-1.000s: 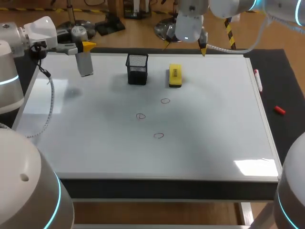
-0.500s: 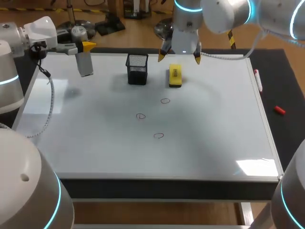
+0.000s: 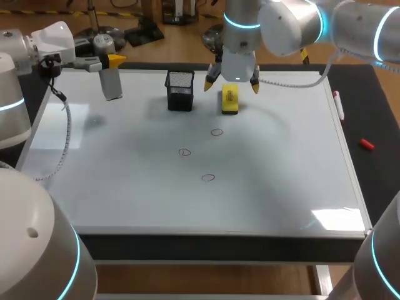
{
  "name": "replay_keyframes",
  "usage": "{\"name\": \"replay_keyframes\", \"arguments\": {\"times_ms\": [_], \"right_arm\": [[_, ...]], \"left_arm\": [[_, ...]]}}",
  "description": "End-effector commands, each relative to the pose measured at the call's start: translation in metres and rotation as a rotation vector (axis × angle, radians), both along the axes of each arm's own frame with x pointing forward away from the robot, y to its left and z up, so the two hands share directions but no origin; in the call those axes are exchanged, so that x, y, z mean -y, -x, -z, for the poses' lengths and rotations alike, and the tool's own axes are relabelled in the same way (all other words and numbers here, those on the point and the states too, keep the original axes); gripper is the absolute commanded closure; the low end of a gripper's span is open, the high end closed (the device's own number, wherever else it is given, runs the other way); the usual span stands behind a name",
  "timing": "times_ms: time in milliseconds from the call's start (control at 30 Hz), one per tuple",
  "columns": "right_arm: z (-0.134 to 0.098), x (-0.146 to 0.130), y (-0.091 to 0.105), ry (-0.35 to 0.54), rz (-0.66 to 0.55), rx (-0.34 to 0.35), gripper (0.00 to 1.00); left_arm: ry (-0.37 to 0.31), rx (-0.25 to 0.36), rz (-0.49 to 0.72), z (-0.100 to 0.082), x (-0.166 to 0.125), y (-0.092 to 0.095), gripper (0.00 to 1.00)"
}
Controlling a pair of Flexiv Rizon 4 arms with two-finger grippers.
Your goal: Pick up the inspection probe, press it on each red-marked spot on the whiteboard one by one, put down the probe, pick up the eraser, and wipe off all the red marks.
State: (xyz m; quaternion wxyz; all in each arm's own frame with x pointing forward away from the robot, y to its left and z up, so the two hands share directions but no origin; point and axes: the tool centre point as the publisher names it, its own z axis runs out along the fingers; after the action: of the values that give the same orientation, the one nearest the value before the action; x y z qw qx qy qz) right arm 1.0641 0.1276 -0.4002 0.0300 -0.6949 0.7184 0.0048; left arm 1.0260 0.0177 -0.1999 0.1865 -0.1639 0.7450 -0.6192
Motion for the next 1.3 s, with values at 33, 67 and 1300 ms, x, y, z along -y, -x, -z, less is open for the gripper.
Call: {"name": "replay_keyframes", "arguments": {"times_ms": [33, 67, 1300], "right_arm": [[0.003, 0.001, 0.000, 0.003, -0.005, -0.004, 0.00], [0.004, 0.001, 0.001, 0.002, -0.008, -0.006, 0.00], [0.009, 0.006, 0.003, -0.016, 0.038, -0.015, 1.00]], "left_arm": [[0.001, 0.003, 0.000, 0.000, 0.000, 0.000, 1.00], [0.001, 0.003, 0.000, 0.000, 0.000, 0.000, 1.00], [0.001, 0.003, 0.000, 0.000, 0.000, 0.000, 1.00]]}}
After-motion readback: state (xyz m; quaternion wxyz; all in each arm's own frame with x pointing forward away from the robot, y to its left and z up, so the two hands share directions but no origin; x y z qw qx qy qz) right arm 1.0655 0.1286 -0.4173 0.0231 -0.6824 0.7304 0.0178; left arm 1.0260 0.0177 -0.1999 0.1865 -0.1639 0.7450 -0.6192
